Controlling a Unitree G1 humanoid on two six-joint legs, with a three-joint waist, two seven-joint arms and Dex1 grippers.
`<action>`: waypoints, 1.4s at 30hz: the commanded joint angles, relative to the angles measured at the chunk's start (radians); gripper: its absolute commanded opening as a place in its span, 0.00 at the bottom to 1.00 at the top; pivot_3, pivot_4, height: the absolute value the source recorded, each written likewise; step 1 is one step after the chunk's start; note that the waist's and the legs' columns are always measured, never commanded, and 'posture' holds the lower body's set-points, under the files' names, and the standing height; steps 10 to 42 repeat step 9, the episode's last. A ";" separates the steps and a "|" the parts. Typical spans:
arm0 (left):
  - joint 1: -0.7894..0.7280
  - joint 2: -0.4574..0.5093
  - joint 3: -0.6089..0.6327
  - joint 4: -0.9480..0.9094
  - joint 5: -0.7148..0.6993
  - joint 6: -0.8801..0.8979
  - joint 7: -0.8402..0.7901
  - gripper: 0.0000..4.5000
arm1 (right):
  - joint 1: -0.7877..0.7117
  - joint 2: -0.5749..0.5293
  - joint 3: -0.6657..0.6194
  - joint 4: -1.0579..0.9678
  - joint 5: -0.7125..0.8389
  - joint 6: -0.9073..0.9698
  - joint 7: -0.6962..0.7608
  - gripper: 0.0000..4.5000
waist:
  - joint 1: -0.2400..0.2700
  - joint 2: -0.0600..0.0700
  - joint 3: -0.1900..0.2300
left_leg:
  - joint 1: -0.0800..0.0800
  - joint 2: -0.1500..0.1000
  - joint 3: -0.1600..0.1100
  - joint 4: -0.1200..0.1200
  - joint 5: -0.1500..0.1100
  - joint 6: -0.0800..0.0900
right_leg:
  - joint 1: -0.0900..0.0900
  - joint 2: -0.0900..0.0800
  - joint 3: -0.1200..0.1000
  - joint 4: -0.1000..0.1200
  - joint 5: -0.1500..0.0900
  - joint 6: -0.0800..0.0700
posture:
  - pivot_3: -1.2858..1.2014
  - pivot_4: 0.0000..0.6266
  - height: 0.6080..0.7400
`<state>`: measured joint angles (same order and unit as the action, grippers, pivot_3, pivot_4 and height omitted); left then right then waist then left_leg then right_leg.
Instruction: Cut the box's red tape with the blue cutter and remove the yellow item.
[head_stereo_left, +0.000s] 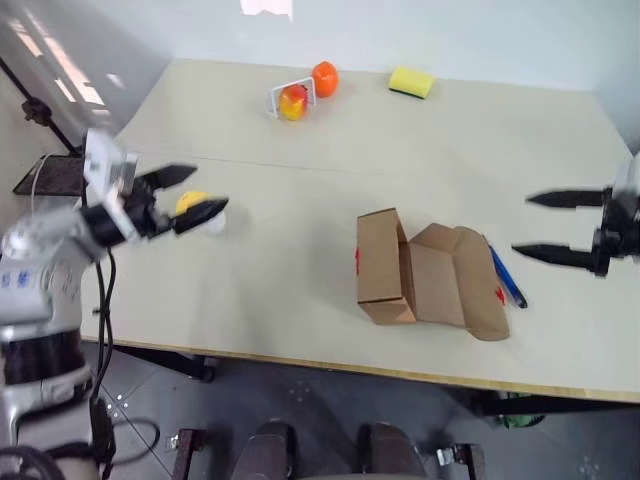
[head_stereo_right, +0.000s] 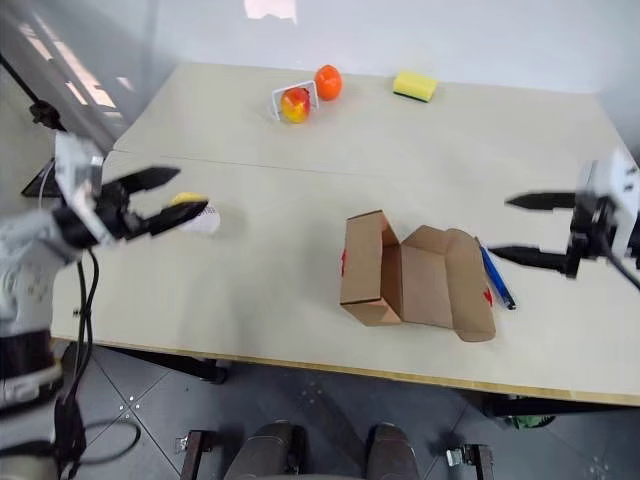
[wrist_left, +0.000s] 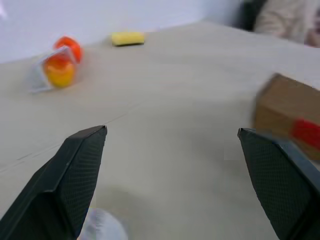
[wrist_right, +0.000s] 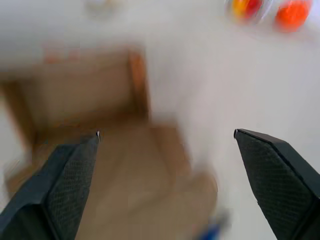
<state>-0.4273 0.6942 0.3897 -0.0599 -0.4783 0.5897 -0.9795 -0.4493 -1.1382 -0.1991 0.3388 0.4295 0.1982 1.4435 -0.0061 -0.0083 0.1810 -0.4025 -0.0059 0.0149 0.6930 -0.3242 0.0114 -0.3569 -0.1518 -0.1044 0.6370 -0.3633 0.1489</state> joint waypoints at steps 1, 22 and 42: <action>0.120 -0.010 0.018 -0.044 -0.021 -0.150 -0.073 0.99 | -0.023 -0.017 0.023 0.122 -0.074 -0.153 0.066 1.00 | -0.005 0.002 0.001 | 0.000 0.000 0.002 0.000 0.000 0.000 | -0.001 0.000 0.000 -0.001 0.000 0.000 | 0.52 0.24 1.00; 0.379 0.061 0.057 -0.114 -0.057 -0.181 -0.152 0.99 | -0.066 -0.026 0.061 0.475 -0.201 -0.335 0.068 1.00 | -0.008 0.002 0.001 | 0.004 0.002 0.005 0.001 0.000 0.000 | 0.002 0.000 0.003 -0.001 0.000 0.000 | 0.52 0.24 1.00; 0.379 0.061 0.057 -0.114 -0.057 -0.181 -0.152 0.99 | -0.066 -0.026 0.061 0.475 -0.201 -0.335 0.068 1.00 | -0.008 0.002 0.001 | 0.004 0.002 0.005 0.001 0.000 0.000 | 0.002 0.000 0.003 -0.001 0.000 0.000 | 0.52 0.24 1.00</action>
